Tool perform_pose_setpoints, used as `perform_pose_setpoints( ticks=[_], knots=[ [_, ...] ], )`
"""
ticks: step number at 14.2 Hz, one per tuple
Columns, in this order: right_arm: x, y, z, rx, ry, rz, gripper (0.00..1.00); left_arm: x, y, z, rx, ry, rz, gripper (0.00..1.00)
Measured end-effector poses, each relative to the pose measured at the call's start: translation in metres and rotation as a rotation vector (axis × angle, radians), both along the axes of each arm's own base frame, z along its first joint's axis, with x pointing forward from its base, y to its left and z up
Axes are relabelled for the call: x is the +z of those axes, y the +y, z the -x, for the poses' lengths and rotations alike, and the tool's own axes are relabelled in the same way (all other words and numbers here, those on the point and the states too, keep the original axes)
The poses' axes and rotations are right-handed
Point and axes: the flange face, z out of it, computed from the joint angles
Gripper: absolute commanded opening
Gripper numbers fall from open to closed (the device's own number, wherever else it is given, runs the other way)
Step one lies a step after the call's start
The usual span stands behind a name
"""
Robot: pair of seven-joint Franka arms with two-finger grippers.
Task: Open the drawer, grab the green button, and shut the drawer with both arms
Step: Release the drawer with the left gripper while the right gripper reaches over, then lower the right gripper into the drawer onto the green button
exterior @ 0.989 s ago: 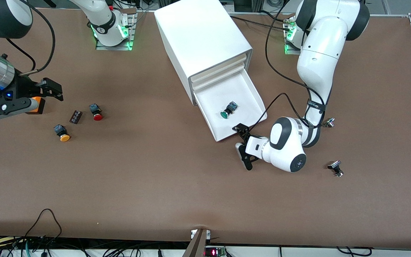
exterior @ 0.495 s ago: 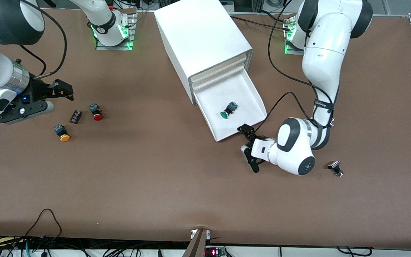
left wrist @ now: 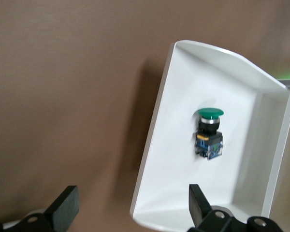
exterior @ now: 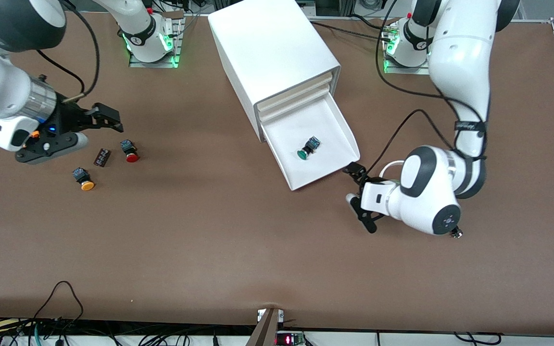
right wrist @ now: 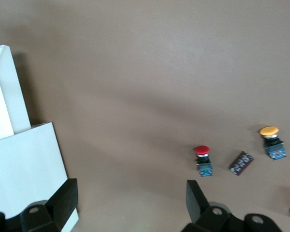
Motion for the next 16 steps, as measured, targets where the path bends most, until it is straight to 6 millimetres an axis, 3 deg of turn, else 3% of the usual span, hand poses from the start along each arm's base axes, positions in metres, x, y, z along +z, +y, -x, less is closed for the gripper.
perform_pose_setpoints(
  ticks=[3,6,8,12,16],
  knots=[
    [-0.015,0.064,-0.001,-0.093,0.033,0.032,0.99,0.078,0.02,0.0,0.08,-0.092,-0.138,1.0],
    [-0.029,0.123,-0.001,-0.198,0.051,0.041,0.99,0.136,0.059,0.001,0.213,-0.135,-0.213,1.0],
    [-0.039,0.155,-0.004,-0.291,0.056,0.025,0.99,0.154,0.098,0.001,0.341,-0.106,-0.255,1.0],
    [-0.061,0.225,0.004,-0.472,0.032,0.011,0.99,0.167,0.175,-0.003,0.512,-0.088,-0.351,1.0],
    [-0.095,0.315,0.035,-0.661,0.041,0.016,0.99,0.189,0.193,0.002,0.632,-0.101,-0.424,1.0]
  ],
)
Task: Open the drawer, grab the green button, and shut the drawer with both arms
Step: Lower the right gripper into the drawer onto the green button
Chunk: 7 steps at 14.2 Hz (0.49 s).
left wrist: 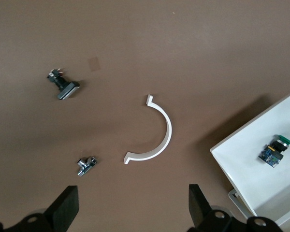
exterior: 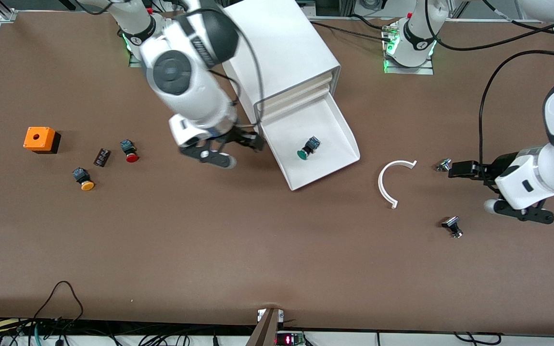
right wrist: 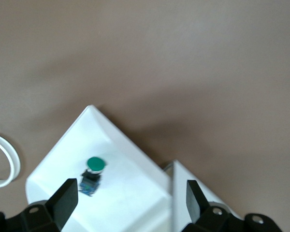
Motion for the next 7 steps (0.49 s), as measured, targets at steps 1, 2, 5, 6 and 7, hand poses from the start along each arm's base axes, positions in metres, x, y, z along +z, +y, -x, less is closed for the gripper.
perform_pose_setpoints(
  ticks=[1,2,5,6,7],
  knots=[
    [-0.011,0.021,0.008,-0.041,0.005,0.003,0.99,0.003,0.005,0.001,0.013,-0.002,-0.007,1.0],
    [-0.024,0.041,0.014,-0.08,0.009,0.005,0.99,0.006,0.01,0.002,0.02,-0.006,-0.018,1.0],
    [-0.068,0.091,0.033,-0.179,0.02,0.015,0.99,0.021,0.018,0.008,0.025,-0.013,-0.044,1.0],
    [-0.083,0.104,0.04,-0.204,0.023,0.022,0.99,0.026,0.02,0.012,0.026,-0.006,-0.044,1.0],
    [-0.095,0.116,0.045,-0.227,0.023,0.029,0.99,0.03,0.023,0.015,0.029,-0.001,-0.044,1.0]
  ],
)
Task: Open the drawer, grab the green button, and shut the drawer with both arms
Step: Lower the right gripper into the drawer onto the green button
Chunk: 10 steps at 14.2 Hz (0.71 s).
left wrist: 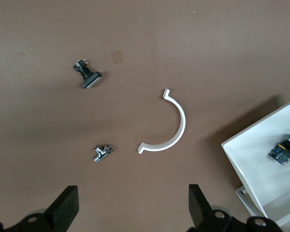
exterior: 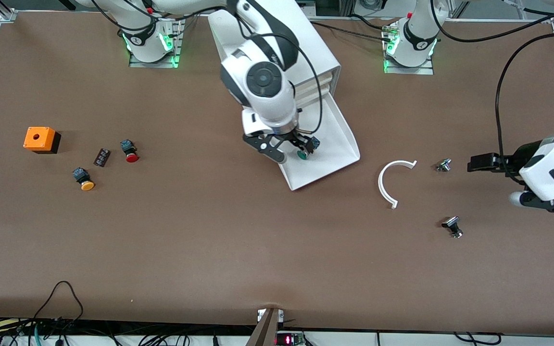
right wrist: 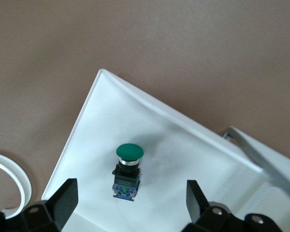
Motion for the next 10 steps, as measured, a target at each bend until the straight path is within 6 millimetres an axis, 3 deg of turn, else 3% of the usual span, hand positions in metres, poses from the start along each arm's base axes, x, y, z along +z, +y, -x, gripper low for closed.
perform_pose_setpoints(
  ticks=[4,10],
  knots=[
    [-0.037,0.036,0.022,-0.044,-0.022,0.016,0.99,0.012,0.016,0.007,0.023,-0.002,0.004,1.0],
    [-0.073,0.049,0.038,-0.033,-0.022,0.073,0.98,0.029,0.028,0.02,0.038,-0.012,0.019,1.0]
  ],
)
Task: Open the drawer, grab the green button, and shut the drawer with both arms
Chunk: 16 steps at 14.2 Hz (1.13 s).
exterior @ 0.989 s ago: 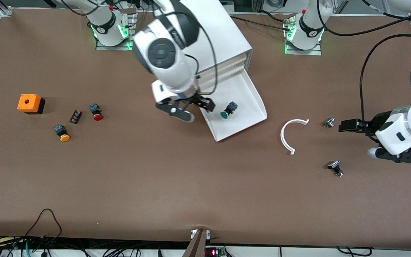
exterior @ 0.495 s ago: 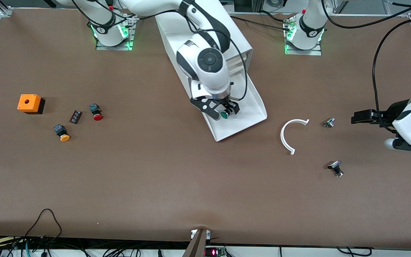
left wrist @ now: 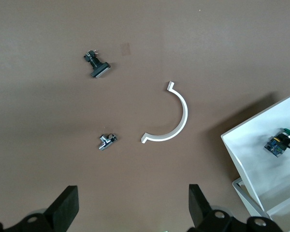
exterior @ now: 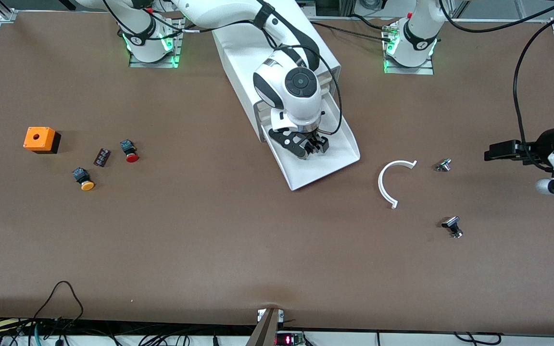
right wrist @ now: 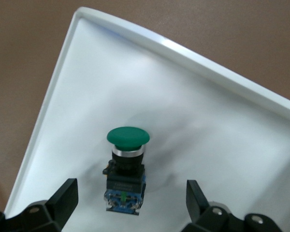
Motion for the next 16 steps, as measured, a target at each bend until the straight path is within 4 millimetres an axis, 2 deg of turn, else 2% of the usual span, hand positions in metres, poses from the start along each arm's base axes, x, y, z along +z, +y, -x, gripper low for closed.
perform_pose_setpoints(
  ticks=[2,4,5,7,10,14,16],
  knots=[
    [-0.015,0.005,0.007,0.006,0.003,0.019,0.96,0.005,0.003,0.009,0.005,-0.013,0.015,1.0],
    [-0.027,0.008,0.01,0.005,0.0,0.024,0.86,0.001,-0.001,0.013,-0.003,-0.005,0.026,1.0],
    [-0.031,0.008,0.009,0.009,-0.013,0.03,0.7,-0.013,-0.012,0.01,-0.003,0.016,0.028,1.0],
    [-0.032,0.008,0.008,0.014,-0.023,0.035,0.38,-0.029,-0.031,0.003,0.037,0.022,0.013,1.0],
    [-0.029,0.008,0.007,0.017,-0.03,0.034,0.0,-0.054,-0.088,-0.012,0.124,-0.004,-0.026,1.0],
    [-0.023,0.006,0.001,0.024,-0.049,0.033,0.0,-0.104,-0.164,-0.026,0.28,-0.012,-0.085,1.0],
    [-0.007,0.002,-0.008,0.027,-0.066,0.03,0.0,-0.132,-0.2,-0.029,0.355,-0.02,-0.111,1.0]
  ],
)
